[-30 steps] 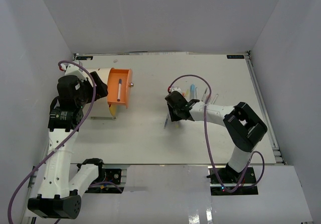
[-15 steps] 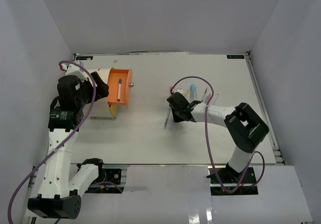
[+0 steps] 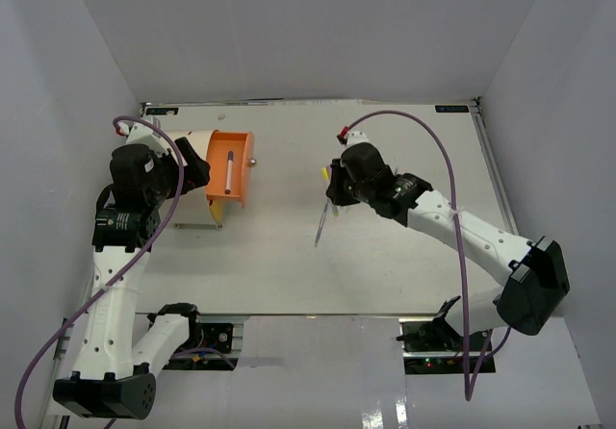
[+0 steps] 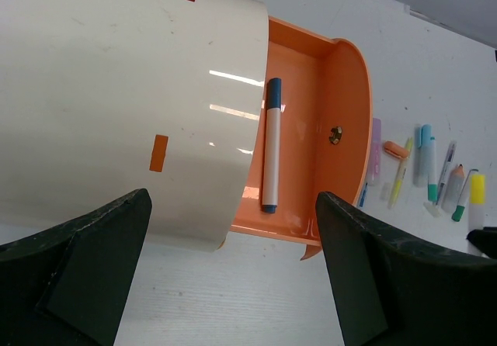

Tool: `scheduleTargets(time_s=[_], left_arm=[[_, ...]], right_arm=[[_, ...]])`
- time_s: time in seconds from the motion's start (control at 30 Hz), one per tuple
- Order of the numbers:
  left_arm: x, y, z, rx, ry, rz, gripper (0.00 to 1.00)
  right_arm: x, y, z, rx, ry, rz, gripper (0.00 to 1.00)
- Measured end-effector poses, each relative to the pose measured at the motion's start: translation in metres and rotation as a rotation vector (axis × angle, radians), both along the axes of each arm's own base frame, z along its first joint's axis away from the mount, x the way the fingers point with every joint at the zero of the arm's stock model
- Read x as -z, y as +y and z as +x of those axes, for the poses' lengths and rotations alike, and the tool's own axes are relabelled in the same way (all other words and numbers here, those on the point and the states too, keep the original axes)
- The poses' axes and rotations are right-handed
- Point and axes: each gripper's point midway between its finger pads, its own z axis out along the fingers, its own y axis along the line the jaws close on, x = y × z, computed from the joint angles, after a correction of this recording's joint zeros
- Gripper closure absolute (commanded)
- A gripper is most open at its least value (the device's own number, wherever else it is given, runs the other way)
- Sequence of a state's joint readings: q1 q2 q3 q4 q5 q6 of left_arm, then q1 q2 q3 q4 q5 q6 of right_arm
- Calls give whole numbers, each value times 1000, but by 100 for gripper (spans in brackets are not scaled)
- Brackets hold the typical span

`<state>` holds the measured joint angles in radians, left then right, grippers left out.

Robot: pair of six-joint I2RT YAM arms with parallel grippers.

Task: Sort the stationery into containers
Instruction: Pick up the pen from the center of the board, then place the pen in the drawer.

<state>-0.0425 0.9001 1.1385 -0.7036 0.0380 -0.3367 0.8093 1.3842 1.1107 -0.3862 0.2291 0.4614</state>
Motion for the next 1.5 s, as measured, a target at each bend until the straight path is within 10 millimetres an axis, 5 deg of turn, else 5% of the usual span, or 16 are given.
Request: scheduleTargets(time_s=[0.13,0.27,0.47,0.7,1.03,1.33,1.5], left_arm=[[0,0,0,-2,1,-2,2],[0,1,-1,-7,3,-1,2],[0,4,-5,-23,4,6,2],[-1,9,-10,-47,1,16,2],[-4,11,-12,-58,-8,21,2],[-4,11,-12,-60,-9,21,2],[-4,11,-13,-59,-11,21,2]], right_arm=[[-92,50,20,-79,-104,212,81],[-164,99,30,-166,-178,391,81],[-216,171,40,-263,-204,557,81],[-190,218,42,-266,-129,618,81],[-141,251,50,-247,-62,588,45],[-140,234,64,-217,-186,476,31],[-147,164,65,-149,-285,331,31]])
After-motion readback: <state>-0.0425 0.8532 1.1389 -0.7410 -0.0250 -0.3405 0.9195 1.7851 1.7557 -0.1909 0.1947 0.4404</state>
